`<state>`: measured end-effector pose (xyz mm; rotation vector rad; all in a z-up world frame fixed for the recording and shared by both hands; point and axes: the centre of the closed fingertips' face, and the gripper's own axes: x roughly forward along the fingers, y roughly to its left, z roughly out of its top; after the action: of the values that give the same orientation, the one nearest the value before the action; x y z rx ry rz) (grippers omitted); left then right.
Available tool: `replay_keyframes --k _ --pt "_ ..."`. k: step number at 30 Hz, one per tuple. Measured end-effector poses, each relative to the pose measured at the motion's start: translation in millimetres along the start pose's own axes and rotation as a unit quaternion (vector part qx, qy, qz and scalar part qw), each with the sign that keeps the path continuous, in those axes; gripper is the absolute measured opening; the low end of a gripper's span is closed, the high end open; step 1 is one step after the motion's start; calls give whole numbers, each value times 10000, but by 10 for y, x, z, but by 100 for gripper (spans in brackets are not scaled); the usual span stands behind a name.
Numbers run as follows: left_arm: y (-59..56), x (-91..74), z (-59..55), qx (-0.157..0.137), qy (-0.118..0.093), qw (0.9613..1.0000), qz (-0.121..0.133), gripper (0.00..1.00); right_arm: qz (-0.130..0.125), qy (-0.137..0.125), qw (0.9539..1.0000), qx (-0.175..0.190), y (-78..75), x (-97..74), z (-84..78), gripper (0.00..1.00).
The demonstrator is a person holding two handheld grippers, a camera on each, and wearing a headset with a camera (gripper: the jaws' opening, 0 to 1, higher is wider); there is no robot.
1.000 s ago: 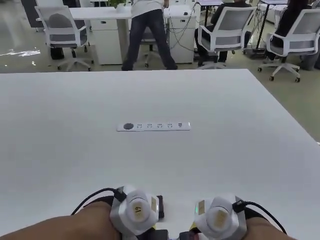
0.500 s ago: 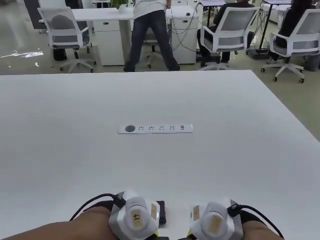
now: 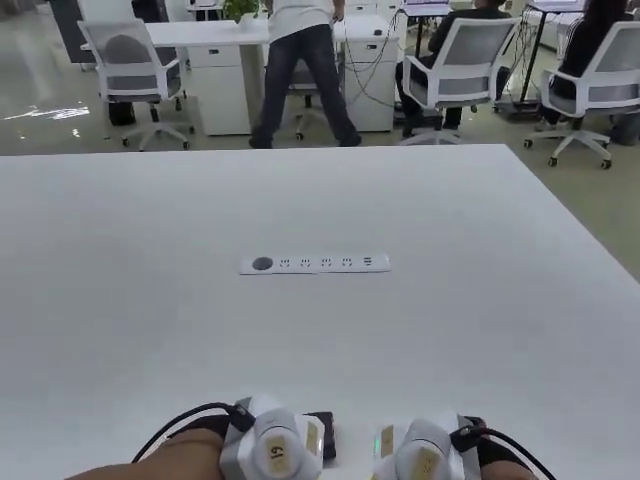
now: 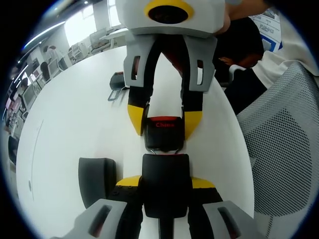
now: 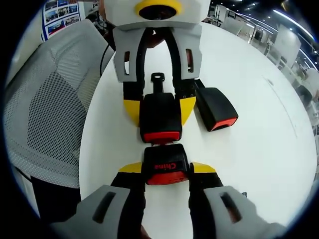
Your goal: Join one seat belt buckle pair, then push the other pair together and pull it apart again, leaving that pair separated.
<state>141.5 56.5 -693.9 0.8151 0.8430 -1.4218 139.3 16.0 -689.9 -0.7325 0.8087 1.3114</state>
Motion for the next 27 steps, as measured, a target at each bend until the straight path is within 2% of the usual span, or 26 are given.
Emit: replay_keyframes --k 5,9,12,27 --pt "-3 -5 -16 -4 71 10000 9 34 -10 45 10000 -42 14 3 -3 31" --pt "19 -21 -47 -123 -29 9999 51 34 -49 64 9999 -141 11 -23 -26 30" --pt "-6 -29 -45 -233 -156 9996 78 34 -32 38 9999 -137 5 -17 -25 30" --pt "-16 -37 -60 -226 -105 9997 64 34 20 119 9996 -236 -32 27 -63 31"
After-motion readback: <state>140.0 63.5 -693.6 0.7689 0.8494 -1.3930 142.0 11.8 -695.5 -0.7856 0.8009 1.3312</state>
